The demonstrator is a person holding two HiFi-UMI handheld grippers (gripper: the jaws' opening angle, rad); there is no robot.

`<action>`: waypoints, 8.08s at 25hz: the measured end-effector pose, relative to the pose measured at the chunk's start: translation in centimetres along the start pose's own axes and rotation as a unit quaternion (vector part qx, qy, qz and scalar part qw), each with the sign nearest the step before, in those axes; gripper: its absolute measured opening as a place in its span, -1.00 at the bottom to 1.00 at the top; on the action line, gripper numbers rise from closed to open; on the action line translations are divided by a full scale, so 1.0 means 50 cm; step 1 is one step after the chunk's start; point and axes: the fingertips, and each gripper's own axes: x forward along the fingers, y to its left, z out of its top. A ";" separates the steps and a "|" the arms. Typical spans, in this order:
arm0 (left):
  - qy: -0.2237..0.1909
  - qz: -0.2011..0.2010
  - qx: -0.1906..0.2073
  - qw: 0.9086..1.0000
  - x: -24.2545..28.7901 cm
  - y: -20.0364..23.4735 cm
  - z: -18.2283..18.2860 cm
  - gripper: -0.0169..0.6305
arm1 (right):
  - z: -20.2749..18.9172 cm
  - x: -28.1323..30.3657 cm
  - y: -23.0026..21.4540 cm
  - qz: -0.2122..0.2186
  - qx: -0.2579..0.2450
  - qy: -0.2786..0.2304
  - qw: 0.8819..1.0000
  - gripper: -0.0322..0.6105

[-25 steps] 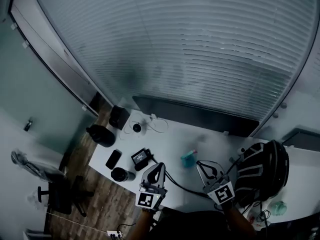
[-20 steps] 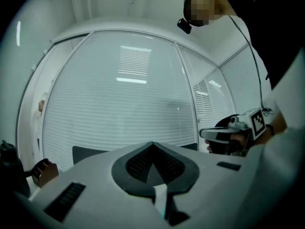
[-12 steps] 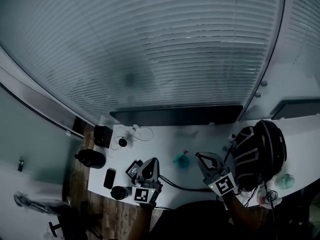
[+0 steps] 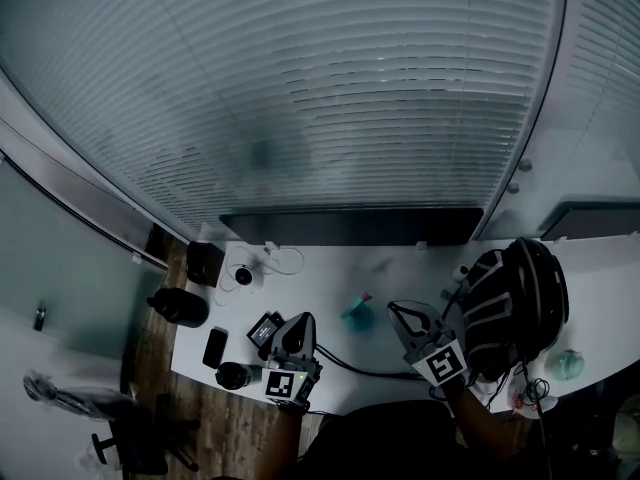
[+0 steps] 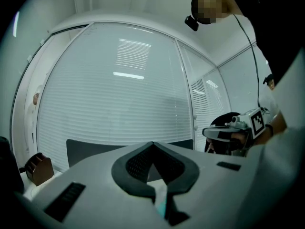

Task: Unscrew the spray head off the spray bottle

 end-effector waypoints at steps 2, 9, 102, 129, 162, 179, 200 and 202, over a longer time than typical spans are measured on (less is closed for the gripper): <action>0.005 -0.001 0.015 1.000 -0.004 0.001 -0.012 -0.95 | -0.001 -0.002 0.001 0.003 -0.001 0.005 1.000 -0.90; 0.023 -0.006 0.016 1.000 -0.008 -0.020 -0.047 -0.68 | -0.005 -0.008 0.003 0.007 0.008 0.006 1.000 -0.89; 0.279 0.180 0.359 0.872 0.064 0.065 -0.195 0.14 | -0.108 0.160 0.150 0.195 0.422 0.263 0.845 -0.17; 0.260 -0.124 0.188 0.939 0.026 -0.038 -0.207 0.13 | 0.002 0.109 0.189 0.355 -0.177 0.242 0.886 -0.41; 0.252 -0.056 0.210 0.943 0.026 -0.047 -0.216 0.06 | -0.008 0.123 0.173 0.294 -0.231 0.275 0.886 -0.70; 0.013 -0.061 0.045 0.997 0.016 -0.092 -0.039 0.04 | 0.007 0.109 0.045 0.245 0.361 -0.015 0.900 -0.71; 0.023 -0.144 0.088 0.985 0.037 -0.136 -0.023 0.05 | 0.004 0.145 0.084 0.229 0.261 0.001 0.938 -0.89; 0.025 -0.147 0.090 0.985 0.039 -0.142 -0.029 0.05 | 0.001 0.144 0.081 0.229 0.260 0.003 0.938 -0.89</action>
